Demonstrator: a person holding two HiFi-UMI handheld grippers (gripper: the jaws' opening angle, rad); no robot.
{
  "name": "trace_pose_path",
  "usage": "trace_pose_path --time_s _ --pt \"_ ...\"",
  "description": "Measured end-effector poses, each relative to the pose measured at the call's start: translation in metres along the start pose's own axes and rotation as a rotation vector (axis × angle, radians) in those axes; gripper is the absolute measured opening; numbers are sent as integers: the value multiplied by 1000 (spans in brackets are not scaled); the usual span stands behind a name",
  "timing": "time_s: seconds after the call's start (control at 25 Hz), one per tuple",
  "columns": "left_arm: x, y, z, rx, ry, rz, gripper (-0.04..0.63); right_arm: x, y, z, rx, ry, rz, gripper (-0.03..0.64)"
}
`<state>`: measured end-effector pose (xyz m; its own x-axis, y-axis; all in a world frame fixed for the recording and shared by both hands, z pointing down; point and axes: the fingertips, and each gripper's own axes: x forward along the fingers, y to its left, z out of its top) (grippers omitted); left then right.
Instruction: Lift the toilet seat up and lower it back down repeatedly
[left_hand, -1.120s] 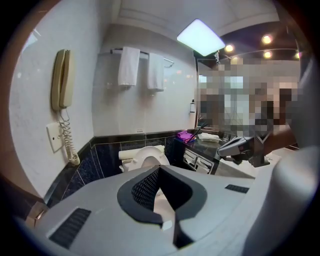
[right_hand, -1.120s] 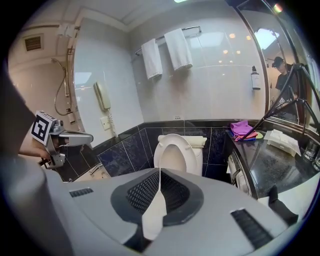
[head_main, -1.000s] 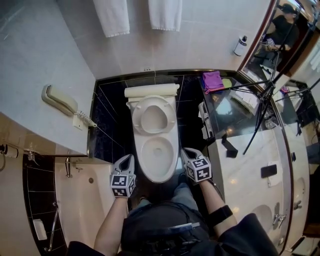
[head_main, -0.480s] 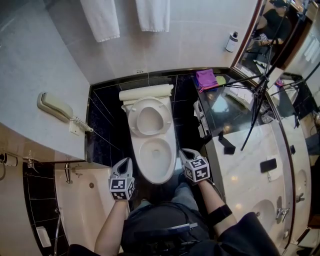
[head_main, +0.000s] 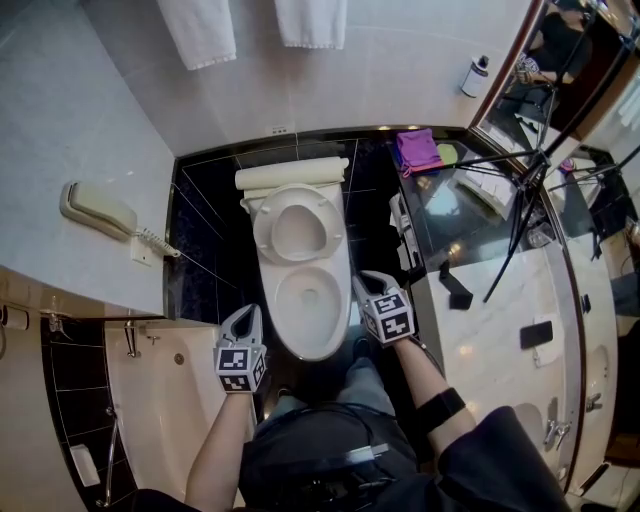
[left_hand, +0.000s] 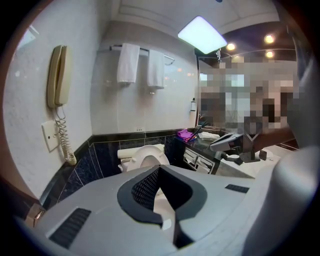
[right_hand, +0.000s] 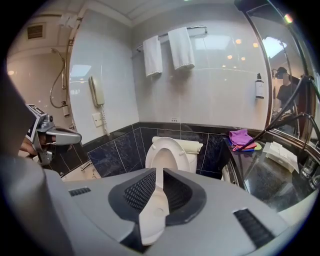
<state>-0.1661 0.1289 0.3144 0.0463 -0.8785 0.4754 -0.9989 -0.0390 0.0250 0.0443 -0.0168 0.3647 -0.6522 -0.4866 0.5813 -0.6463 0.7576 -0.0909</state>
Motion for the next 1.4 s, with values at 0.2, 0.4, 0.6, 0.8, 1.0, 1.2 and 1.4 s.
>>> trace_pose_path --time_s 0.2,0.4,0.6,0.8,1.0,1.2,1.4 --pt "24 5 2 -4 11 17 0 29 -12 34 -86 0 2 95" --pt "62 7 -2 8 40 38 0 83 -32 52 -201 21 4 162" --pt "103 4 -9 4 62 38 0 146 -56 48 -328 62 2 201" --pt "144 11 -28 -29 77 52 0 205 -81 42 -419 99 6 253" --pt "171 14 -43 -54 106 69 0 255 -99 45 -427 93 22 255" --pt "190 12 -55 -72 117 87 0 304 -105 48 -479 68 21 255" --pt "195 10 -71 -89 139 107 0 333 -103 56 -523 43 18 253"
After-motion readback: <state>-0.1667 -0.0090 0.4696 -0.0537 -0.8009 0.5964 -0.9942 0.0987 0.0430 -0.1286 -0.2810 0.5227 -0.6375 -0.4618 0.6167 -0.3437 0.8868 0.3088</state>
